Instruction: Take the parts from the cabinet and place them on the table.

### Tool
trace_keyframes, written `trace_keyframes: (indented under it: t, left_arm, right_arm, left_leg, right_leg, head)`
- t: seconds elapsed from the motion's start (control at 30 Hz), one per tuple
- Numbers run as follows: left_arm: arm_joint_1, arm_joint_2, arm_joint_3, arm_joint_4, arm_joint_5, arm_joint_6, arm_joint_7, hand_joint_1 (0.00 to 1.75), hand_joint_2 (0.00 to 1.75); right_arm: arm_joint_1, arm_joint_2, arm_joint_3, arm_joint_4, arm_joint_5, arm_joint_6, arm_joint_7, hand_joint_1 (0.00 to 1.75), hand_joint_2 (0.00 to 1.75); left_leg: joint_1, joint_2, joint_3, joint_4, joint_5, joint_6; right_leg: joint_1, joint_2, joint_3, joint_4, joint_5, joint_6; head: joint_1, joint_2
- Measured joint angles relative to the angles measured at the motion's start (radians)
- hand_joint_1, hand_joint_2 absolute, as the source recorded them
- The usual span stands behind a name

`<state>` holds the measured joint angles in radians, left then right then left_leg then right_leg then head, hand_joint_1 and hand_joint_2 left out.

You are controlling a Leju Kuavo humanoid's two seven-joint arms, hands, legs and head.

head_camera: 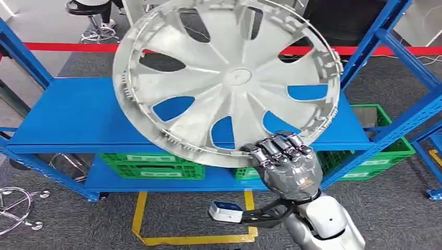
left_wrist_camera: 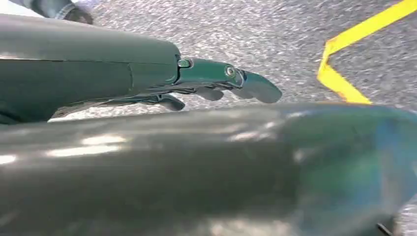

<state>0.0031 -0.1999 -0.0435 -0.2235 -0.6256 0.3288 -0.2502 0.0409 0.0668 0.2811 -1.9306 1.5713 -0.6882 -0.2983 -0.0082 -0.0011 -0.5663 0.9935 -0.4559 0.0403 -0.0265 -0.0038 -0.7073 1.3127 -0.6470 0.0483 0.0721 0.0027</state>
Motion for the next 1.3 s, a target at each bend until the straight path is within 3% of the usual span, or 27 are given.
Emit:
trace_keyframes:
  t: [0.03,0.07,0.13,0.2,0.27,0.33,0.37,0.4,0.43,0.47,0.5,0.57,0.63,0.67,0.7,0.83,0.87,0.9,0.97,1.0,1.03,1.1,1.13,1.17,1.2,1.23,1.3]
  left_arm:
    - [0.0,0.0,0.0,0.0,0.0,0.0,0.0,0.0,0.0]
    - [0.0,0.0,0.0,0.0,0.0,0.0,0.0,0.0,0.0]
    - [0.0,-0.002,0.002,0.0,0.0,0.0,0.0,0.0,0.0]
    - [0.0,-0.005,0.005,0.0,-0.001,0.001,0.0,0.0,0.0]
    - [0.0,-0.005,0.008,0.0,-0.008,0.002,0.0,0.0,0.0]
    - [0.003,-0.004,0.009,0.0,-0.013,0.003,0.0,0.0,0.0]
    - [0.003,-0.004,0.01,0.0,-0.019,0.003,0.0,0.0,0.0]
    - [0.002,-0.003,0.01,0.0,-0.023,0.003,0.0,0.0,0.0]
    - [0.002,-0.002,0.01,0.0,-0.028,0.003,0.0,0.0,0.0]
    - [0.001,-0.002,0.01,0.0,-0.033,0.002,0.0,0.0,0.0]
    - [0.0,-0.002,0.01,0.0,-0.037,0.001,0.0,0.0,0.0]
    - [-0.003,-0.001,0.01,0.0,-0.048,0.0,0.0,0.0,0.0]
    - [-0.005,0.0,0.01,0.0,-0.057,-0.003,0.001,0.0,0.0]
    - [-0.006,0.0,0.01,0.0,-0.06,-0.003,0.001,0.0,0.0]
    - [-0.008,-0.001,0.01,0.0,-0.063,-0.003,0.001,0.0,0.0]
    - [-0.007,-0.002,0.01,0.0,-0.067,-0.007,0.002,0.0,0.0]
    - [-0.008,-0.002,0.01,0.0,-0.07,-0.01,0.003,0.0,0.0]
    - [-0.008,-0.002,0.01,0.0,-0.075,-0.016,0.006,0.0,0.0]
    - [-0.011,-0.001,0.008,-0.001,-0.087,-0.021,0.016,0.0,0.0]
    - [-0.012,-0.001,0.007,-0.002,-0.095,-0.021,0.024,0.0,0.0]
    - [-0.013,-0.001,0.006,-0.003,-0.098,-0.021,0.03,0.0,0.0]
    - [-0.013,-0.001,0.005,-0.003,-0.102,-0.02,0.037,0.0,0.0]
    - [-0.014,-0.001,0.005,-0.004,-0.102,-0.019,0.038,0.0,0.0]
    - [-0.014,-0.001,0.005,-0.005,-0.102,-0.016,0.038,0.0,0.0]
    - [-0.013,-0.002,0.005,-0.011,-0.101,-0.013,0.038,0.0,0.0]
    - [-0.012,-0.003,0.006,-0.016,-0.095,-0.007,0.035,0.0,0.0]
    - [-0.009,-0.003,0.008,-0.018,-0.084,0.001,0.023,0.0,0.0]
  right_arm:
    - [0.002,0.0,0.0,0.0,0.0,0.0,-0.002,1.75,1.75]
    - [0.004,0.0,0.0,0.0,0.0,0.0,-0.003,1.75,1.75]
    - [0.004,0.0,0.0,0.0,0.0,0.0,-0.004,1.75,1.75]
    - [0.002,0.0,0.0,-0.007,0.0,0.0,-0.005,1.75,1.75]
    - [0.004,0.0,-0.008,-0.014,0.0,0.0,-0.025,1.75,1.75]
    - [0.015,0.002,-0.023,-0.024,0.0,0.0,-0.042,1.75,1.75]
    - [0.019,0.003,-0.028,-0.027,0.0,0.0,-0.052,1.75,1.75]
    - [0.026,0.009,-0.038,-0.034,0.0,0.0,-0.067,1.75,1.75]
    - [0.037,0.017,-0.05,-0.043,0.0,0.0,-0.083,1.75,1.75]
    - [0.045,0.021,-0.061,-0.049,0.0,0.0,-0.094,1.75,1.75]
    - [0.052,0.031,-0.073,-0.056,0.0,0.0,-0.112,1.75,1.75]
    - [0.067,0.059,-0.098,-0.069,0.0,0.0,-0.145,1.75,1.75]
    - [0.083,0.084,-0.122,-0.083,0.0,0.0,-0.163,1.75,1.75]
    - [0.086,0.095,-0.133,-0.09,0.0,0.0,-0.165,1.75,1.75]
    - [0.088,0.102,-0.141,-0.096,0.0,0.0,-0.167,1.75,1.75]
    - [0.096,0.121,-0.161,-0.111,0.0,0.0,-0.173,1.75,1.75]
    - [0.1,0.121,-0.168,-0.115,0.0,0.0,-0.174,1.75,1.75]
    - [0.105,0.122,-0.175,-0.119,0.0,0.0,-0.174,1.75,1.75]
    - [0.118,0.129,-0.192,-0.131,0.0,0.0,-0.175,1.75,1.75]
    - [0.124,0.133,-0.201,-0.139,0.0,0.0,-0.175,1.75,1.75]
    - [0.127,0.135,-0.209,-0.145,0.0,0.0,-0.175,1.75,1.75]
    - [0.135,0.137,-0.218,-0.155,0.0,0.0,-0.175,1.75,1.75]
    - [0.138,0.141,-0.222,-0.161,0.0,0.0,-0.176,1.75,1.75]
    - [0.138,0.145,-0.228,-0.169,0.0,0.0,-0.183,1.75,1.75]
    - [0.139,0.153,-0.239,-0.18,0.0,0.0,-0.196,1.75,1.75]
    - [0.14,0.161,-0.248,-0.192,0.0,0.0,-0.206,1.75,1.75]
    - [0.149,0.175,-0.275,-0.216,0.0,0.0,-0.221,1.75,1.75]
  left_leg:
    - [-0.004,0.0,-0.013,0.001,0.01,0.001]
    - [-0.006,0.0,-0.026,0.001,0.019,0.0]
    - [-0.009,-0.003,-0.046,0.005,0.036,-0.002]
    - [-0.015,-0.004,-0.059,0.014,0.048,-0.01]
    - [-0.01,-0.002,-0.067,0.014,0.065,-0.021]
    - [-0.013,-0.003,-0.073,0.016,0.071,-0.032]
    - [-0.009,-0.003,-0.081,0.03,0.034,-0.041]
    - [-0.005,-0.002,-0.091,0.076,-0.031,-0.048]
    - [0.0,-0.002,-0.107,0.152,-0.1,-0.055]
    - [0.003,-0.002,-0.121,0.227,-0.145,-0.06]
    - [0.007,-0.002,-0.129,0.293,-0.165,-0.065]
    - [0.015,-0.002,-0.102,0.314,-0.118,-0.071]
    - [0.021,-0.002,-0.002,0.18,-0.052,-0.073]
    - [0.024,-0.003,0.058,0.088,-0.055,-0.073]
    - [0.019,-0.005,0.092,0.031,-0.084,-0.069]
    - [0.008,-0.005,0.068,0.007,-0.066,-0.03]
    - [0.013,0.001,0.057,0.002,-0.052,-0.018]
    - [0.011,0.001,0.041,0.002,-0.04,-0.011]
    - [0.006,0.002,0.011,0.002,-0.017,-0.003]
    - [0.002,0.002,-0.007,0.003,-0.003,0.0]
    - [-0.002,0.002,-0.025,0.004,0.011,0.001]
    - [-0.006,0.002,-0.059,0.006,0.036,-0.001]
    - [-0.006,0.002,-0.077,0.008,0.049,-0.002]
    - [-0.006,0.002,-0.089,0.01,0.059,-0.005]
    - [-0.01,0.0,-0.095,0.014,0.068,-0.009]
    - [-0.012,0.001,-0.1,0.019,0.078,-0.012]
    - [-0.008,0.002,-0.105,0.012,0.105,-0.021]
  right_leg:
    - [0.002,0.0,0.011,0.013,0.019,-0.004]
    - [0.005,0.0,0.044,-0.015,0.056,-0.008]
    - [0.014,0.0,0.155,-0.164,0.12,-0.022]
    - [0.022,0.001,0.266,-0.322,0.09,-0.033]
    - [0.026,0.002,0.25,-0.338,0.081,-0.031]
    - [0.017,0.0,0.238,-0.342,0.097,-0.041]
    - [0.015,-0.004,0.228,-0.342,0.108,-0.05]
    - [0.016,-0.005,0.218,-0.341,0.118,-0.059]
    - [0.016,-0.008,0.206,-0.341,0.128,-0.058]
    - [0.016,-0.009,0.204,-0.338,0.139,-0.058]
    - [0.016,-0.011,0.186,-0.334,0.149,-0.057]
    - [0.016,-0.012,0.153,-0.32,0.165,-0.055]
    - [0.014,-0.013,0.122,-0.303,0.175,-0.049]
    - [0.015,-0.013,0.114,-0.295,0.18,-0.044]
    - [0.018,-0.012,0.105,-0.291,0.185,-0.037]
    - [0.012,-0.013,0.084,-0.297,0.226,-0.008]
    - [0.006,-0.008,0.075,-0.288,0.206,-0.006]
    - [0.007,-0.004,0.056,-0.257,0.148,-0.003]
    - [0.008,-0.001,0.019,-0.122,0.023,-0.004]
    - [0.008,0.0,0.009,-0.05,-0.009,-0.005]
    - [0.009,0.0,0.01,-0.005,-0.005,-0.008]
    - [0.014,0.0,0.061,-0.017,0.077,-0.015]
    - [0.018,0.0,0.117,-0.076,0.12,-0.019]
    - [0.02,0.0,0.178,-0.152,0.125,-0.022]
    - [0.023,0.0,0.265,-0.267,0.083,-0.027]
    - [0.024,0.0,0.322,-0.363,0.05,-0.029]
    - [0.029,0.003,0.3,-0.36,0.052,-0.03]
  head:
    - [-0.001,0.0]
    - [-0.001,0.0]
    - [0.0,0.0]
    - [0.0,0.0]
    - [0.0,0.0]
    - [0.001,0.0]
    - [-0.001,0.0]
    - [-0.008,0.0]
    - [-0.009,0.0]
    - [-0.009,0.0]
    - [-0.009,0.0]
    - [-0.01,0.0]
    - [-0.009,0.0]
    - [-0.009,0.0]
    - [-0.01,0.0]
    - [-0.008,0.0]
    - [-0.01,0.0]
    - [-0.005,0.0]
    - [0.0,0.0]
    - [0.001,0.0]
    - [0.001,0.0]
    - [0.0,0.0]
    - [0.001,0.0]
    - [0.001,0.0]
    - [0.002,0.0]
    - [0.003,0.0]
    - [0.006,0.0]
